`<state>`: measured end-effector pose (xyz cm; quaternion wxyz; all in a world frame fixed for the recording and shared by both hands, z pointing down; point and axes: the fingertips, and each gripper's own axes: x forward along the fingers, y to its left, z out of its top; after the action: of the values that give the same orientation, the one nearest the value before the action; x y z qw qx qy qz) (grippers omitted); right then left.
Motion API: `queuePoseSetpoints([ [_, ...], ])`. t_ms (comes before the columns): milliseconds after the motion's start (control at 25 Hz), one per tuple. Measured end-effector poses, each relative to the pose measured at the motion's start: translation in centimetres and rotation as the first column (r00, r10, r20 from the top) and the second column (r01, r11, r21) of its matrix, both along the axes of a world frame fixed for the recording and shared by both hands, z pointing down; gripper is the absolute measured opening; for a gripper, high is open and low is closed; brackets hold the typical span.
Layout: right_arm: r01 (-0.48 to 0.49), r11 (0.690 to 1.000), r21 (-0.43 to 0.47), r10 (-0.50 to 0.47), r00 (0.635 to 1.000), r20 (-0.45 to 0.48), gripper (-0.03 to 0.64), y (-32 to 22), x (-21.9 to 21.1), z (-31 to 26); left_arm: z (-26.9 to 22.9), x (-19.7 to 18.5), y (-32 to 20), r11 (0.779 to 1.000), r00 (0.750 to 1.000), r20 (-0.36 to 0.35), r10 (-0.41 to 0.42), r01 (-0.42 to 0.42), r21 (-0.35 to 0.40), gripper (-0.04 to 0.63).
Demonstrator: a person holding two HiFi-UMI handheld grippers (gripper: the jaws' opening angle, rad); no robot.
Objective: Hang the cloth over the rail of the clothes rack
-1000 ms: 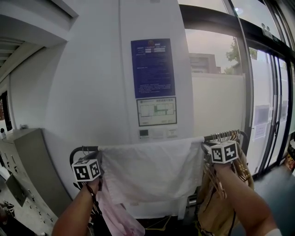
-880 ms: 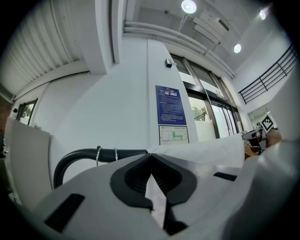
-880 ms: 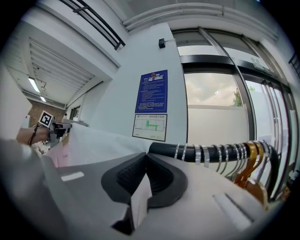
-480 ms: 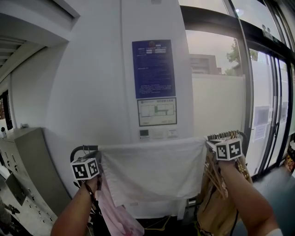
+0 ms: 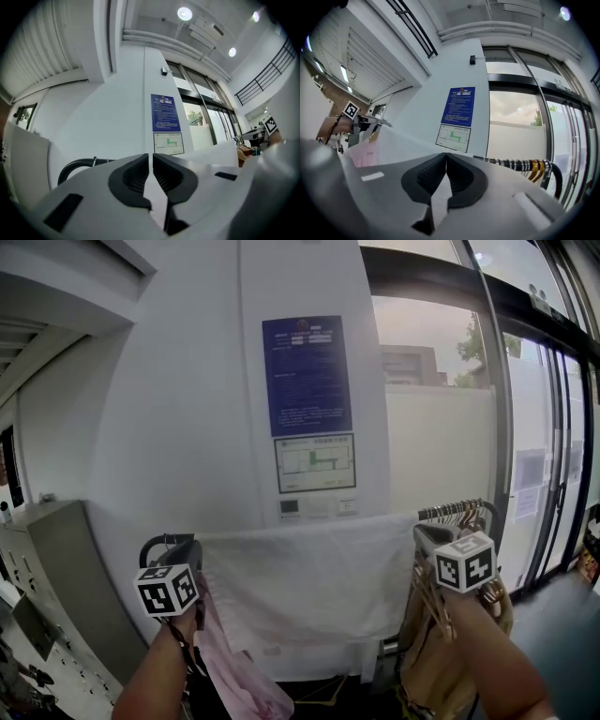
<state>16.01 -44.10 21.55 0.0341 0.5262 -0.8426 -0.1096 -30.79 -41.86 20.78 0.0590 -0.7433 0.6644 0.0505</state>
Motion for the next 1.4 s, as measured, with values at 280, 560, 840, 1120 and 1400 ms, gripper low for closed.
queuePoseSetpoints([
  [280, 0.187, 0.981, -0.049, -0.185, 0.982, 0.039, 0.002, 2.3, -8.9, 4.6, 3.0, 10.7, 1.0, 0.987, 0.984, 0.067, 0.163, -0.162, -0.020, 0.005],
  [560, 0.295, 0.953, -0.068, -0.283, 0.948, 0.146, 0.003, 3.0, -15.9, 6.9, 5.5, 19.1, 1.8, 0.957, 0.956, -0.031, 0.291, -0.291, -0.005, 0.005],
  [840, 0.339, 0.939, -0.055, -0.326, 0.931, 0.162, 0.003, 3.4, -18.2, 7.0, 6.5, 23.0, 2.4, 0.939, 0.938, 0.042, 0.343, -0.343, -0.022, 0.006],
  [1120, 0.357, 0.932, -0.054, -0.347, 0.927, 0.144, 0.000, 3.6, -19.3, 7.1, 6.7, 23.6, 1.4, 0.930, 0.929, 0.038, 0.367, -0.366, -0.034, 0.005],
  [1400, 0.347, 0.937, -0.040, -0.338, 0.929, 0.152, 0.002, 3.3, -19.0, 6.8, 6.9, 24.2, 0.7, 0.924, 0.923, 0.040, 0.383, -0.382, -0.036, 0.005],
])
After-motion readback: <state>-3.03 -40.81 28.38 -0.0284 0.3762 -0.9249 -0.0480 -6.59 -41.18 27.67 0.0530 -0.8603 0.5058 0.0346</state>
